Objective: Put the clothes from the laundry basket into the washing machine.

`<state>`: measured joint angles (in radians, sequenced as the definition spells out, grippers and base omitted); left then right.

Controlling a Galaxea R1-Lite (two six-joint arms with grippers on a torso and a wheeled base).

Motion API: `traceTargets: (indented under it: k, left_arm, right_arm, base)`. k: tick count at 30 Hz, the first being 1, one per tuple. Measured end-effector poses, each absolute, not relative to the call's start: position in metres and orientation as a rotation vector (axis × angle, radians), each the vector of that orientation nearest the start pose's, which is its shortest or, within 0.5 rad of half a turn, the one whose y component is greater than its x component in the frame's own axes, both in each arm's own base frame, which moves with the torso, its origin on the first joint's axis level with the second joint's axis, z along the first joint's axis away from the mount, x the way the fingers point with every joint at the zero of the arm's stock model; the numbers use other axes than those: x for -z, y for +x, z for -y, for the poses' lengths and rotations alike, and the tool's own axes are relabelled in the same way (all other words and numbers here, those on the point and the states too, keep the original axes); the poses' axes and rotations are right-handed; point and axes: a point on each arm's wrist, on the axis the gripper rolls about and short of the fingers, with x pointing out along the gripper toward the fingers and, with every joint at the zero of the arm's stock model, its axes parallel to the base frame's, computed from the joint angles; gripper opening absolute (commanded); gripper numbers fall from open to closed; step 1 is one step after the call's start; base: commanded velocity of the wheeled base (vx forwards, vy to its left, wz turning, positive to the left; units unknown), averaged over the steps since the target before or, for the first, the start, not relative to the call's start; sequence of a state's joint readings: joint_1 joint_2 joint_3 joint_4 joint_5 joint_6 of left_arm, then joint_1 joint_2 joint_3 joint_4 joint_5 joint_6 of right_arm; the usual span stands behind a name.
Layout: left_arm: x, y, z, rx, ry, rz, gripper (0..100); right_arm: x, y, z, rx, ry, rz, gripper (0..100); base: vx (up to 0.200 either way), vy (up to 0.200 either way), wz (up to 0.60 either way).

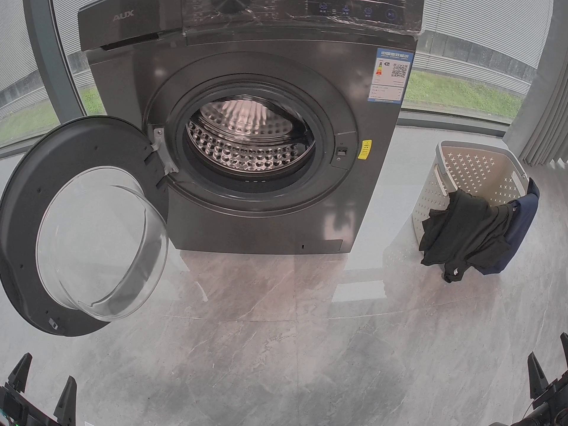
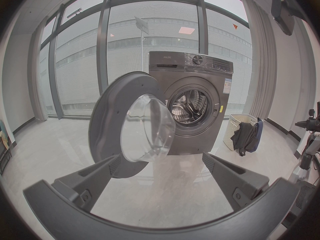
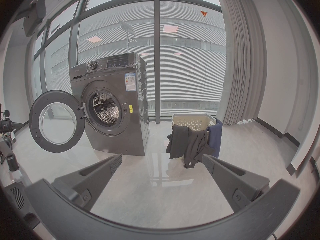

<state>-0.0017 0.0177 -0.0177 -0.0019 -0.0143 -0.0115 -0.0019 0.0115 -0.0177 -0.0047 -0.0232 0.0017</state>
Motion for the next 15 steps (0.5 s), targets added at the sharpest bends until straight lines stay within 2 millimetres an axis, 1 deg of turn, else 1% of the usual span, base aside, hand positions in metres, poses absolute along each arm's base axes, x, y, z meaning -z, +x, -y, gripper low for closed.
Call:
traceTargets:
  k: [15]
  left_arm:
    - [-0.0811,-0.0228,0.0003,0.016,-0.011,0.003,100]
  right_arm:
    - [-0.081,-0.0232,0.0005,0.024,0.002,0.009,100]
  base:
    - [0.0,-0.2,0.0]
